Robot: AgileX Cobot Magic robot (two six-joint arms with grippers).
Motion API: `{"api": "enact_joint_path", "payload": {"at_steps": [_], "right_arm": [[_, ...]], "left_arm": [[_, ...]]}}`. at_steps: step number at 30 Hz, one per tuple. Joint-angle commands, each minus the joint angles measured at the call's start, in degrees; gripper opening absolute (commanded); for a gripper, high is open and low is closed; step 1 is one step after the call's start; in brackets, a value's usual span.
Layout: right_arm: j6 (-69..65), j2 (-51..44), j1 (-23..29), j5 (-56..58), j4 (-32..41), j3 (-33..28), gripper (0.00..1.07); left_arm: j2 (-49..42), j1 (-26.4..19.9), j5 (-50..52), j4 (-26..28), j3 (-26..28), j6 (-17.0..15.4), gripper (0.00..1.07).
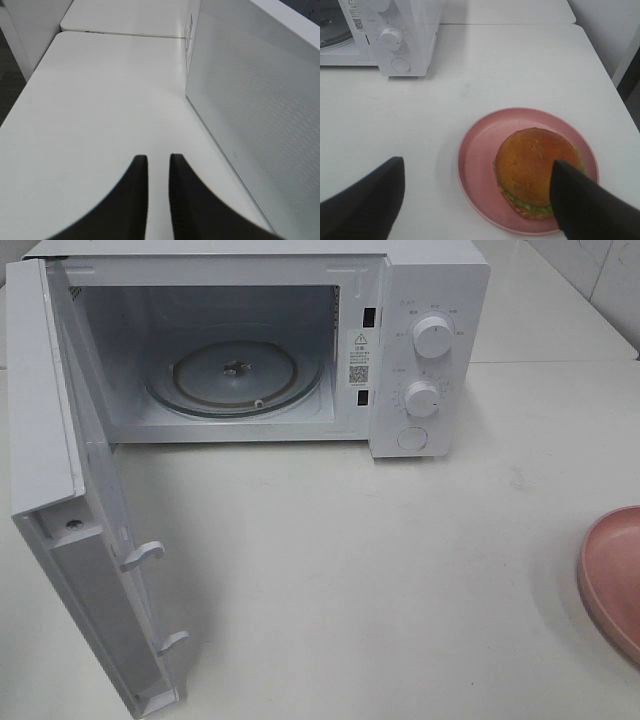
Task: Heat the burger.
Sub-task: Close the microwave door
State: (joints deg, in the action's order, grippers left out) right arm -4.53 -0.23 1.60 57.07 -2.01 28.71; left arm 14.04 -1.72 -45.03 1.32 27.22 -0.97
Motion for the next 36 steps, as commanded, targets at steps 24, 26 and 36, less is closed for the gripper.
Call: {"api": "enact_joint_path", "payload": {"at_steps": [24, 26, 36], "right_arm": [[0.52, -1.49, 0.29, -0.06, 0.0, -0.17, 0.76], [0.52, -1.49, 0.29, -0.06, 0.0, -0.17, 0.76], [0.52, -1.49, 0.29, -0.06, 0.0, -0.17, 0.76]], "left_arm": [[24.69, -0.06, 56.78, -0.11, -16.1, -0.4, 0.0], [28.88, -0.06, 60.22, -3.44, -16.1, -2.01, 0.0], [41.25, -0.06, 75.17, -26.93, -16.1, -18.68, 0.0]]}}
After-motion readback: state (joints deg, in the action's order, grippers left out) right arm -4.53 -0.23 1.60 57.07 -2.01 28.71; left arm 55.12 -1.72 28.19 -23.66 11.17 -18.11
